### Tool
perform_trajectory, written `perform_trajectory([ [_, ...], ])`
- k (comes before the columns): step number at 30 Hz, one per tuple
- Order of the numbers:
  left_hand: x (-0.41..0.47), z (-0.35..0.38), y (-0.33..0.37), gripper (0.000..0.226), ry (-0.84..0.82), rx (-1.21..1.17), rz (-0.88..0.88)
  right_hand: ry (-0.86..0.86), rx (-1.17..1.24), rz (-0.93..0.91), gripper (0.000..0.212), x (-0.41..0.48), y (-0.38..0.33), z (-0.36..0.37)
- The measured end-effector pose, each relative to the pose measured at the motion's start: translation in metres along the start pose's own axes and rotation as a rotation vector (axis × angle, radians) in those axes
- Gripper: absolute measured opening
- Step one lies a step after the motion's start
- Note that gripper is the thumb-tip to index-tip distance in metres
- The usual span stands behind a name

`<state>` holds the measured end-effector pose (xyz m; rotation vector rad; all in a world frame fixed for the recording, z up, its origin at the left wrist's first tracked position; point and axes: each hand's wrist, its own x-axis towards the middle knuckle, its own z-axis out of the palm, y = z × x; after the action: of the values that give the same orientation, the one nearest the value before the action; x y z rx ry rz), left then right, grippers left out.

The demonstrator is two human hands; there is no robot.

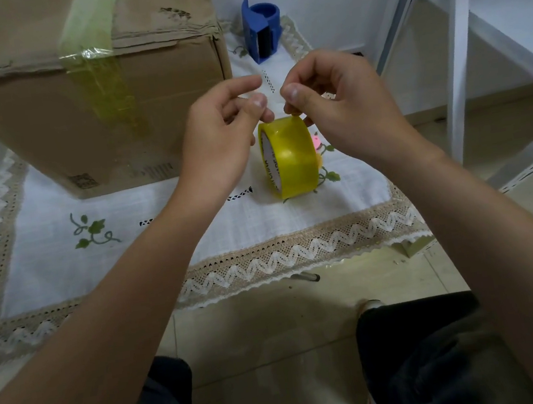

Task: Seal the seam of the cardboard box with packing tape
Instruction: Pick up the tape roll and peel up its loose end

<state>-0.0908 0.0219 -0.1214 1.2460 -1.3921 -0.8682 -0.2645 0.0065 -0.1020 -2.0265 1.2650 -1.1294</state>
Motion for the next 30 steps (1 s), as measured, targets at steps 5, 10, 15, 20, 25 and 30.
perform_trajectory([
  [5,-0.0006,0.0031,0.0002,0.007,0.012,-0.070,-0.085,-0.005,0.007,-0.006,0.008,-0.0011,0.0008,0.0006],
  [10,-0.0012,0.0046,-0.0003,0.014,-0.034,0.007,-0.043,-0.009,0.003,-0.016,0.007,-0.0024,0.0005,0.0017],
  [15,-0.0034,0.0045,-0.0003,0.022,-0.057,0.032,-0.022,0.002,0.007,-0.024,0.008,-0.0023,0.0006,0.0022],
  [20,-0.0022,0.0056,-0.0008,0.014,-0.005,-0.049,-0.097,0.006,-0.001,-0.005,0.009,-0.0023,0.0016,0.0026],
  [25,-0.0028,0.0093,-0.0017,0.014,0.037,-0.110,-0.110,0.024,-0.013,0.002,0.010,-0.0015,0.0028,0.0026],
  [30,-0.0036,0.0092,-0.0069,0.006,0.003,-0.046,-0.103,0.043,-0.010,0.002,0.008,-0.0010,0.0032,0.0018],
])
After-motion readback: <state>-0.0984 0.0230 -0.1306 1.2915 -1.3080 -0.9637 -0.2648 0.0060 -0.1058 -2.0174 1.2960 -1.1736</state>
